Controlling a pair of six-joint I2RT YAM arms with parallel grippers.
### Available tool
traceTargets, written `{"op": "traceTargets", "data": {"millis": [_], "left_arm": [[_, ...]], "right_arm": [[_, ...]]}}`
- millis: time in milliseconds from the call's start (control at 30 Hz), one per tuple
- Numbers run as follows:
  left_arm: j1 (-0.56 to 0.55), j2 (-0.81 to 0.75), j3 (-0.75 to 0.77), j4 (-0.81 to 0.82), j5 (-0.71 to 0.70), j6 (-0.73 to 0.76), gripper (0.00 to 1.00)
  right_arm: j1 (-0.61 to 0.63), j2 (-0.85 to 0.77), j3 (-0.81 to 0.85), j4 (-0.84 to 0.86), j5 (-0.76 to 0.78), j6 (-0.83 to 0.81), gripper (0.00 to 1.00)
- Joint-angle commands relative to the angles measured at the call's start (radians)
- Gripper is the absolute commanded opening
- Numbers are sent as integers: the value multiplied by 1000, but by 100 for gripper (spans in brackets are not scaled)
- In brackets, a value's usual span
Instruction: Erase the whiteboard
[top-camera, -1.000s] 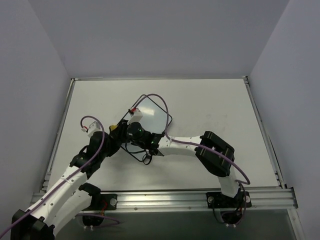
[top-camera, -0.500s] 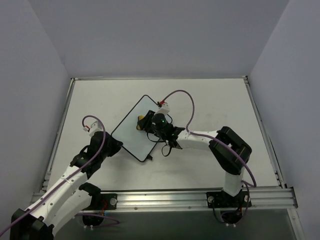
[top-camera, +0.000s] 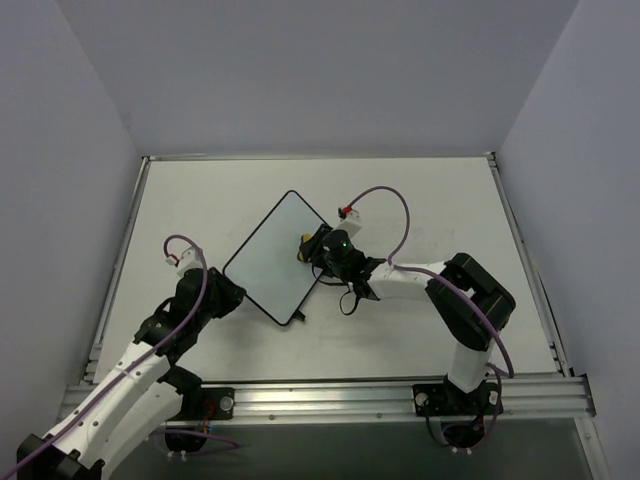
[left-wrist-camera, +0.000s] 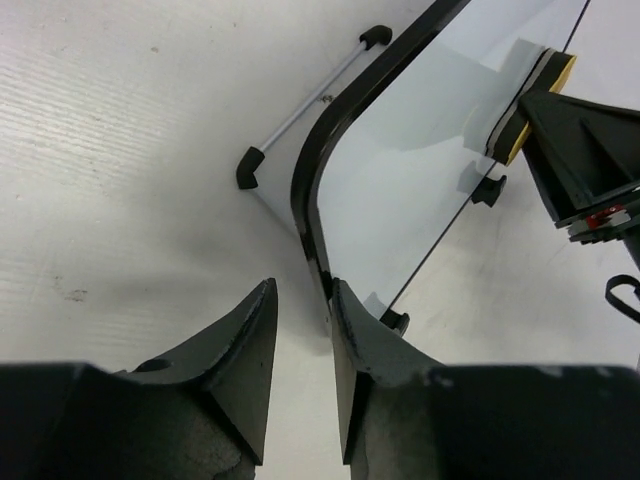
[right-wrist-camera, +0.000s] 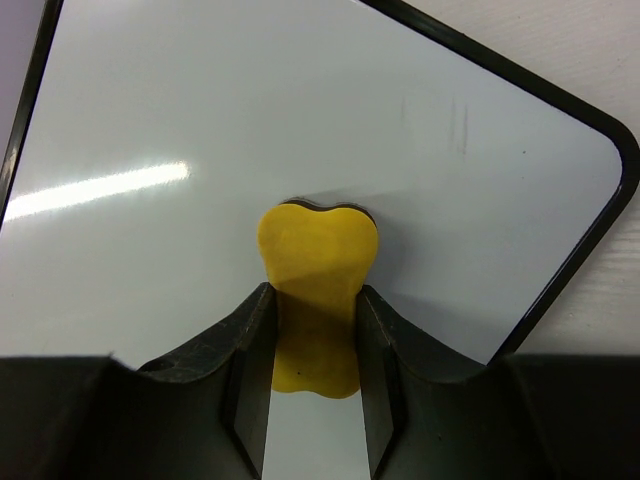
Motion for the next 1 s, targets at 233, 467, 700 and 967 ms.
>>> {"op": "traceTargets", "data": {"millis": [233,467,700,967], "left_arm": [[-5,-78,-8,-210,1,55,64],[-7,-191,31,-260,-40,36,70],[-5,-202,113,-291,-88,44,73],[-4,-163,262,-353,-211,68,77]], "right_arm": [[30,42,-66,-239,-7,-36,0],[61,5,-35,-274,19,-51,0],[76,-90,-3,-363,62,-73,0],[13,-321,-43,-520,160,-42,0]]}}
